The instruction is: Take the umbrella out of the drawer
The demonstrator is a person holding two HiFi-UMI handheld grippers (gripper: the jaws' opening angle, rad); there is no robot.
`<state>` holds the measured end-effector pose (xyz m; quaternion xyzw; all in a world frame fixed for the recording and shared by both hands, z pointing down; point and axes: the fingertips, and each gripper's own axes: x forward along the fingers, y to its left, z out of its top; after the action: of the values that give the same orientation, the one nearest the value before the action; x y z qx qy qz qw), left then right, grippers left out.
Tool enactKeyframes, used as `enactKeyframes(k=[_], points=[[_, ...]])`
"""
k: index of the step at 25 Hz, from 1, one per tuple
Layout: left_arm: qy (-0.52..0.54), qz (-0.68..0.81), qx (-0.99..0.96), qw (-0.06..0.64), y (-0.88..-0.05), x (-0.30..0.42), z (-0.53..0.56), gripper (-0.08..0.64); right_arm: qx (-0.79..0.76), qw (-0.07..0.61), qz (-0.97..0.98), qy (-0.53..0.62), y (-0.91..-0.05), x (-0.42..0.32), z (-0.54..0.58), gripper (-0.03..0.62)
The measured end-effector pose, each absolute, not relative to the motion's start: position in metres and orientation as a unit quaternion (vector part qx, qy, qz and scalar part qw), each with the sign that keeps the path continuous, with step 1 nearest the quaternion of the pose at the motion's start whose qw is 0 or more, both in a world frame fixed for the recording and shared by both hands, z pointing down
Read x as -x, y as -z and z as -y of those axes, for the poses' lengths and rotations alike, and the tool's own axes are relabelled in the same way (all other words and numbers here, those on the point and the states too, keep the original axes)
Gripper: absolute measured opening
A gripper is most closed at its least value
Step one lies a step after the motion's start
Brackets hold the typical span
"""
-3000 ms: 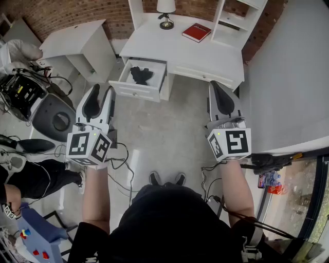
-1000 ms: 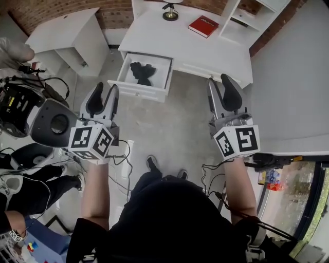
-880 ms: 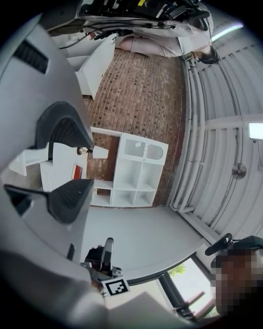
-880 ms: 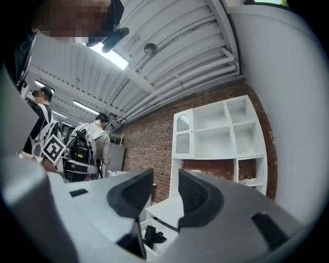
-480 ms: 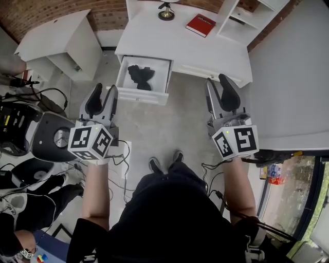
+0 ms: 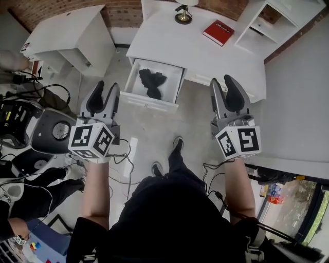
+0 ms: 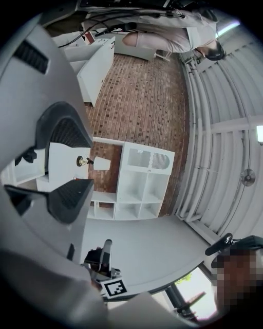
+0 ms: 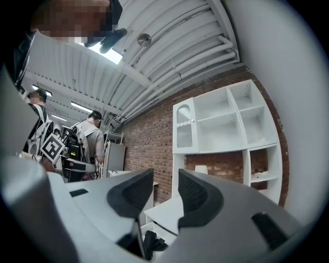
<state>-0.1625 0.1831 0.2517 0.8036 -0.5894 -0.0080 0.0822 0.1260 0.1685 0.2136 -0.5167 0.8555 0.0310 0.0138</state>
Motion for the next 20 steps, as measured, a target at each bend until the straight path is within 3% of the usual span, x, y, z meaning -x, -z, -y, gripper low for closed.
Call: enactKeyframes(k=[10, 20], points=[[0.000, 0.661, -0.745, 0.083, -0.264, 0.173, -0.074, 0.178, 0.479, 0.007, -0.878, -0.017, -0.243, -0.143, -0.018, 0.147], [-0.013, 0.701, -0.707, 0.097, -0.266, 0.179, -0.031, 0.178, 0.460, 0.012, -0.887, 0.017, -0.255, -0.149, 0.061, 0.141]])
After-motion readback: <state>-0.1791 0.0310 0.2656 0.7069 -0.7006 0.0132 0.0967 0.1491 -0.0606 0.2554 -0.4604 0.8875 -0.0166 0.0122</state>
